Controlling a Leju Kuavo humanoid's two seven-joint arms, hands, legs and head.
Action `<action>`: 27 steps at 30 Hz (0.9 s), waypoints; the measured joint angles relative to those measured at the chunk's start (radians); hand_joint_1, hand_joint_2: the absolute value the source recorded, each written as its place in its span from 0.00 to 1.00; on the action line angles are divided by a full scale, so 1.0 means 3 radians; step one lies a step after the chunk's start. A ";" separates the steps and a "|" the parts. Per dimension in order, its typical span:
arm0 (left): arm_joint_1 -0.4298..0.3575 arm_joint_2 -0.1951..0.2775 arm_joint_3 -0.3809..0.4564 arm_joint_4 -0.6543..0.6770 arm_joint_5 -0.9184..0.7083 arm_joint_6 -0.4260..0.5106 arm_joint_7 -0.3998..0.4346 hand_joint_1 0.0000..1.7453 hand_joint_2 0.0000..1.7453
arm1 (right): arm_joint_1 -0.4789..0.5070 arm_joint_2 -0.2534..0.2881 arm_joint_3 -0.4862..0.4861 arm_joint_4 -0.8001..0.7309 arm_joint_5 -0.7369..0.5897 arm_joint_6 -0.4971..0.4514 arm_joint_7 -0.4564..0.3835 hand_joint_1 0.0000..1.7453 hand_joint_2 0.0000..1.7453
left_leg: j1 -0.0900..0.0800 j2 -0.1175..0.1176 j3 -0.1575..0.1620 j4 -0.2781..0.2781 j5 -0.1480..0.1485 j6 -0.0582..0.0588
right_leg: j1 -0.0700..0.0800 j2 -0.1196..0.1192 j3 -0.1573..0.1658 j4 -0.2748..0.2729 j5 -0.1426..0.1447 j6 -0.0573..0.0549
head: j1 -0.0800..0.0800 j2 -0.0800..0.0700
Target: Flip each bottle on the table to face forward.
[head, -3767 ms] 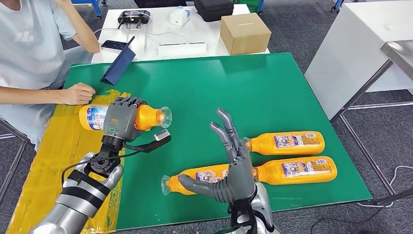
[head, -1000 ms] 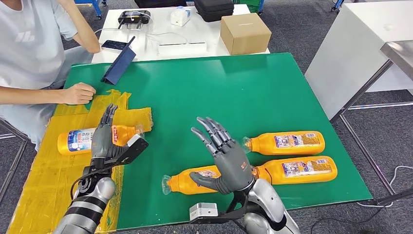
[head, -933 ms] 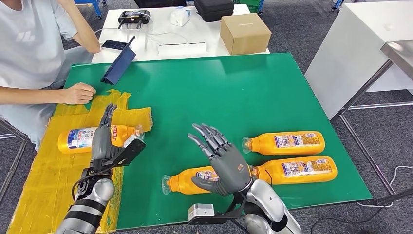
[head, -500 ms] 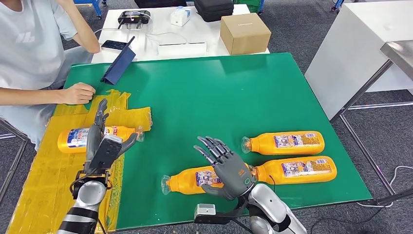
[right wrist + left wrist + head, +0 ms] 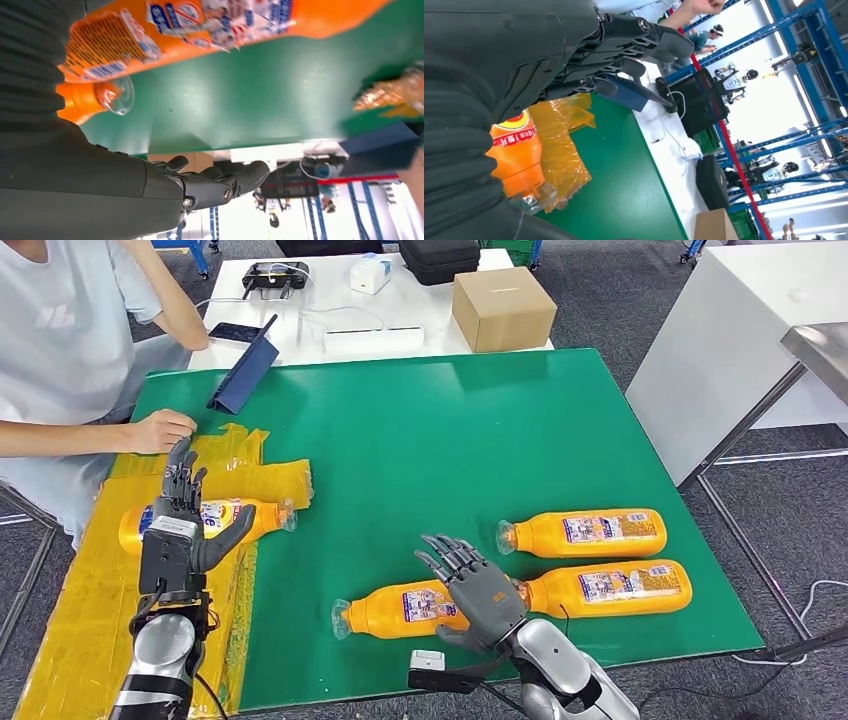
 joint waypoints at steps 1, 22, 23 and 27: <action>0.0009 -0.0003 0.0001 -0.0018 -0.0005 0.0007 -0.0004 0.00 1.00 | -0.0009 -0.0004 0.0002 0.0028 0.0002 0.0007 0.0010 0.00 1.00 | 0.0000 0.0000 0.0000 0.0000 0.0000 0.0000 | 0.0000 0.0000 0.0000 0.0000 0.0000 0.0000 | 0.0000 0.0000; 0.0070 -0.0014 -0.0079 -0.0228 -0.0086 0.0136 -0.0044 0.00 1.00 | -0.0164 -0.0055 0.0034 0.0553 0.0063 0.0212 0.0203 0.00 1.00 | 0.0000 0.0000 0.0000 0.0000 0.0000 0.0000 | 0.0000 0.0000 0.0000 0.0000 0.0000 0.0000 | 0.0000 0.0000; 0.0070 -0.0014 -0.0087 -0.0228 -0.0087 0.0143 -0.0044 0.00 1.00 | -0.0177 -0.0059 0.0037 0.0573 0.0070 0.0221 0.0219 0.00 1.00 | 0.0000 0.0000 0.0001 0.0000 0.0000 0.0000 | 0.0000 0.0000 0.0000 0.0000 0.0000 0.0000 | 0.0000 0.0000; 0.0071 -0.0015 -0.0108 -0.0231 -0.0088 0.0174 -0.0044 0.00 1.00 | -0.0227 -0.0068 0.0045 0.0646 0.0106 0.0238 0.0292 0.20 1.00 | 0.0000 0.0001 0.0003 0.0000 0.0000 0.0000 | 0.0000 0.0000 0.0001 0.0000 0.0000 0.0000 | -0.0001 0.0000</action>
